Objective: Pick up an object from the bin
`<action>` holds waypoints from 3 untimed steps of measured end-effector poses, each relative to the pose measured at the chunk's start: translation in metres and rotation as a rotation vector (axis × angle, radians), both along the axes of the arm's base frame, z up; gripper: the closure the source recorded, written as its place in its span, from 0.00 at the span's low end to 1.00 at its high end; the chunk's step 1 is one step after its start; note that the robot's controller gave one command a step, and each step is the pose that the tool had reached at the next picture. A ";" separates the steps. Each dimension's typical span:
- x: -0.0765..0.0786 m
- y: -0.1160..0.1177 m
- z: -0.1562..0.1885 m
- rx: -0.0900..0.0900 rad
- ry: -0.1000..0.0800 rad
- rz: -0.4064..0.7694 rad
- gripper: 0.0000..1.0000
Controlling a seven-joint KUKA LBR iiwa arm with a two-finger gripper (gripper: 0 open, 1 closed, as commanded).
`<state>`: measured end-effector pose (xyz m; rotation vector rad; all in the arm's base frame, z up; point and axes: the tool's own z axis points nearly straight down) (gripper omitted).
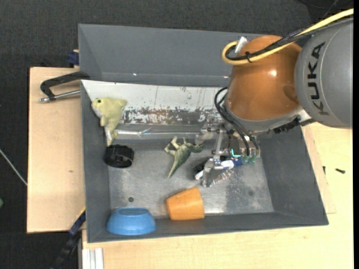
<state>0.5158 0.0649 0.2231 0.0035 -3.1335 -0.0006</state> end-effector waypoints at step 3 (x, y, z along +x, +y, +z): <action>0.059 -0.012 -0.133 0.006 -0.058 -0.133 1.00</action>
Offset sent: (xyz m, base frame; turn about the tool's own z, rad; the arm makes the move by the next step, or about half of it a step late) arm 0.0191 0.0132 -0.1531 0.3263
